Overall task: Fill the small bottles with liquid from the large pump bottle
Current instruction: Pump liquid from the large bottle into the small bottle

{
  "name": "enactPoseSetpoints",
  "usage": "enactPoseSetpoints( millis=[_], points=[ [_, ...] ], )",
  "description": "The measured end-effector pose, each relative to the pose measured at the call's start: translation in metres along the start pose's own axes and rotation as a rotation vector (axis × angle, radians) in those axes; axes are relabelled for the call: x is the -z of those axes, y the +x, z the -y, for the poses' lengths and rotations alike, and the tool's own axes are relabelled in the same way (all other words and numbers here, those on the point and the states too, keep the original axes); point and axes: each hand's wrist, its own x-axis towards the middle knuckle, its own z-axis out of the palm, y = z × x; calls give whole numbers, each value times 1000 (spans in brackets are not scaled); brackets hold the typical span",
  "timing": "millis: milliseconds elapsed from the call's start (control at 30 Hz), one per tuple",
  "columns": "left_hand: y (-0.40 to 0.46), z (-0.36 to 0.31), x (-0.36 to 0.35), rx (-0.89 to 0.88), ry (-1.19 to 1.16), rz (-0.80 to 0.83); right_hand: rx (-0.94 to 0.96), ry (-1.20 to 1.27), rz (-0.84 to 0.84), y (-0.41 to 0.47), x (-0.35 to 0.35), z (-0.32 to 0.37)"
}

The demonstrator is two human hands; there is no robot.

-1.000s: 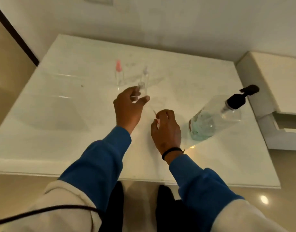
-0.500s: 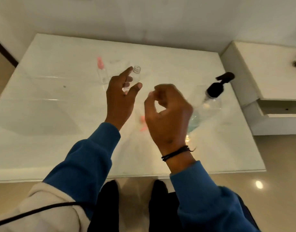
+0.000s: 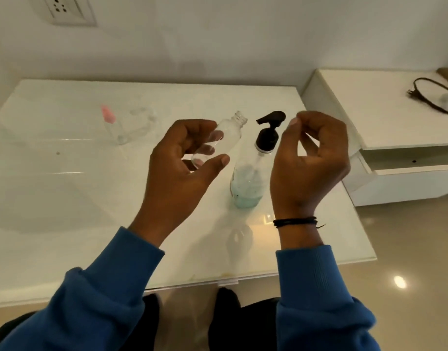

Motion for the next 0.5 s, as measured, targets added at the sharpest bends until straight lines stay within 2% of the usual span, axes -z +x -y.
enactPoseSetpoints(
  millis=[200,500],
  points=[
    [10,11,-13,-6,40,16,60,38,51,3,-8,-2],
    [17,21,-9,-7,-107,4,91,31,77,0,-9,-3]
  ],
)
